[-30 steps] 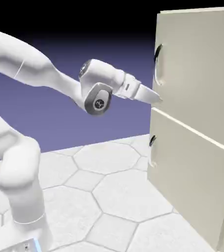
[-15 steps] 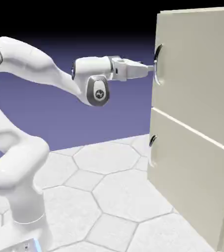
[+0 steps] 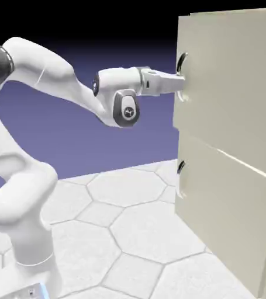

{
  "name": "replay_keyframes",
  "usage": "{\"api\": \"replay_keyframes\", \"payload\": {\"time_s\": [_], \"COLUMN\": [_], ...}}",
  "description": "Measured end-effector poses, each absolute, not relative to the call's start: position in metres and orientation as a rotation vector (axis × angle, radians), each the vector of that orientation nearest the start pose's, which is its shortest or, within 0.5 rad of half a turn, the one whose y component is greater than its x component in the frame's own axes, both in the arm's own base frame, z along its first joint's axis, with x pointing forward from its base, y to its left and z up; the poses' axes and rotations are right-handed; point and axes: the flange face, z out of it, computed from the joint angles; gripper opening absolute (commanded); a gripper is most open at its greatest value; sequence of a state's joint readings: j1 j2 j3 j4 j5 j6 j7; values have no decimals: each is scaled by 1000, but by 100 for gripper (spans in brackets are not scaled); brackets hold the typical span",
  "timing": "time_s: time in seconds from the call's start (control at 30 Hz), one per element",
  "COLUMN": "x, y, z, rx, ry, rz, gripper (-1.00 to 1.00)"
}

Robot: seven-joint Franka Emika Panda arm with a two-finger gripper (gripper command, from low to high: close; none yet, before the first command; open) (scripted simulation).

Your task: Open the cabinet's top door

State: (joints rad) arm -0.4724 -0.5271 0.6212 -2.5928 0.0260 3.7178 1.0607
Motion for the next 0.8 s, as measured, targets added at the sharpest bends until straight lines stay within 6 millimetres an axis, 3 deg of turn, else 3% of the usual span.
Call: {"api": "replay_keyframes", "payload": {"time_s": [0.63, 0.8], "x": [319, 304], "y": [59, 45], "z": [589, 589], "rx": [-1765, -1751], "ry": [442, 401], "rz": [-1561, -1526], "gripper": [-100, -100]}}
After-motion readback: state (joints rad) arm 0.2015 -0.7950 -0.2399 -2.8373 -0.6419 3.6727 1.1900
